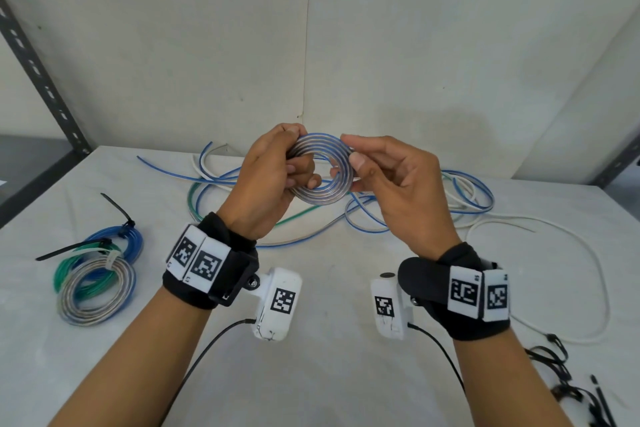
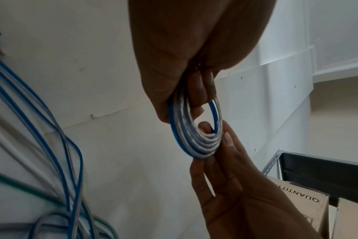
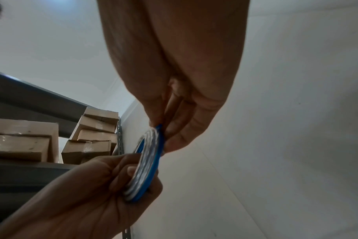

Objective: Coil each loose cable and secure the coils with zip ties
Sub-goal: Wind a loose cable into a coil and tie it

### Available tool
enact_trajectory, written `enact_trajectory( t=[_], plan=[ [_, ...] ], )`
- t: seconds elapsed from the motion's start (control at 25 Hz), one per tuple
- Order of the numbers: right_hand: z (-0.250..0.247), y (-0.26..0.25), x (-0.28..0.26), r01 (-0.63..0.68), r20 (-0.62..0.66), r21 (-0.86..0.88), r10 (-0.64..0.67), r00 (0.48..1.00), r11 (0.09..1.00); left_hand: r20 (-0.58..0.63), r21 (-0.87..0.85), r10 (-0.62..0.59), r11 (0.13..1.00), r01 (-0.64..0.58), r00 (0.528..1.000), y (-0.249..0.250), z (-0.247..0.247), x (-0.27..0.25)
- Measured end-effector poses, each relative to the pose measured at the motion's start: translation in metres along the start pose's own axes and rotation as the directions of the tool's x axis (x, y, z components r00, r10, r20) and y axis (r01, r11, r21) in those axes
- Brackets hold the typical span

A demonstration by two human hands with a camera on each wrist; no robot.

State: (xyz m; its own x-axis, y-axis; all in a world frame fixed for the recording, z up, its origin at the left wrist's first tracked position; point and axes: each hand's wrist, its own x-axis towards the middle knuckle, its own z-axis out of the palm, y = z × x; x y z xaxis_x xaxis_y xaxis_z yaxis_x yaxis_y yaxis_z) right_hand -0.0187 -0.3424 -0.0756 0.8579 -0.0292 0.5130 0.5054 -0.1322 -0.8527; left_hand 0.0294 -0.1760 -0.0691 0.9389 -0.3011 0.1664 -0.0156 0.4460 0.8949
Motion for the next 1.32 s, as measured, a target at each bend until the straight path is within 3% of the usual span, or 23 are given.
enact_trajectory(
  t=[0.08, 0.32, 0.44, 0.52, 0.6, 0.68, 0.96, 1.16, 1.32],
  plan=[
    [0.002, -0.001, -0.001, -0.013, -0.046, 0.041, 0.014, 0.999, 0.999, -0.013, -0.042, -0.001, 0.999, 0.000, 1.000, -0.001, 0.001, 0.001],
    [0.005, -0.001, -0.004, -0.115, 0.019, 0.002, 0.115, 0.993, 0.993, -0.027, -0.125, -0.011, 0.992, 0.007, 1.000, -0.006, 0.003, 0.003],
    [-0.002, -0.001, -0.002, -0.128, -0.009, 0.003, 0.128, 0.992, 0.992, 0.053, 0.141, 0.025, 0.989, -0.032, 0.998, -0.005, -0.003, 0.001],
    [-0.009, -0.001, -0.002, -0.146, 0.011, -0.034, 0.147, 0.989, 0.989, 0.149, 0.400, 0.028, 0.913, -0.086, 0.988, 0.002, -0.011, -0.002],
    [-0.014, -0.002, -0.001, -0.153, 0.047, -0.056, 0.156, 0.987, 0.987, 0.218, 0.468, -0.004, 0.878, -0.101, 0.976, 0.008, -0.019, -0.005],
    [-0.015, -0.002, 0.000, -0.145, 0.062, -0.046, 0.148, 0.987, 0.988, 0.232, 0.477, -0.002, 0.872, -0.112, 0.973, 0.013, -0.023, -0.007],
    [-0.010, 0.002, 0.000, -0.086, -0.001, -0.080, 0.086, 0.996, 0.993, 0.132, 0.529, 0.180, 0.819, -0.222, 0.975, 0.004, -0.016, -0.004],
    [-0.013, -0.001, -0.001, -0.060, -0.059, -0.052, 0.057, 0.997, 0.997, 0.174, 0.454, 0.076, 0.878, -0.149, 0.982, 0.009, -0.020, -0.005],
    [-0.016, -0.003, 0.001, -0.085, -0.044, -0.004, 0.084, 0.995, 0.996, 0.126, 0.412, 0.087, 0.902, -0.132, 0.988, 0.009, -0.020, -0.005]
  ],
)
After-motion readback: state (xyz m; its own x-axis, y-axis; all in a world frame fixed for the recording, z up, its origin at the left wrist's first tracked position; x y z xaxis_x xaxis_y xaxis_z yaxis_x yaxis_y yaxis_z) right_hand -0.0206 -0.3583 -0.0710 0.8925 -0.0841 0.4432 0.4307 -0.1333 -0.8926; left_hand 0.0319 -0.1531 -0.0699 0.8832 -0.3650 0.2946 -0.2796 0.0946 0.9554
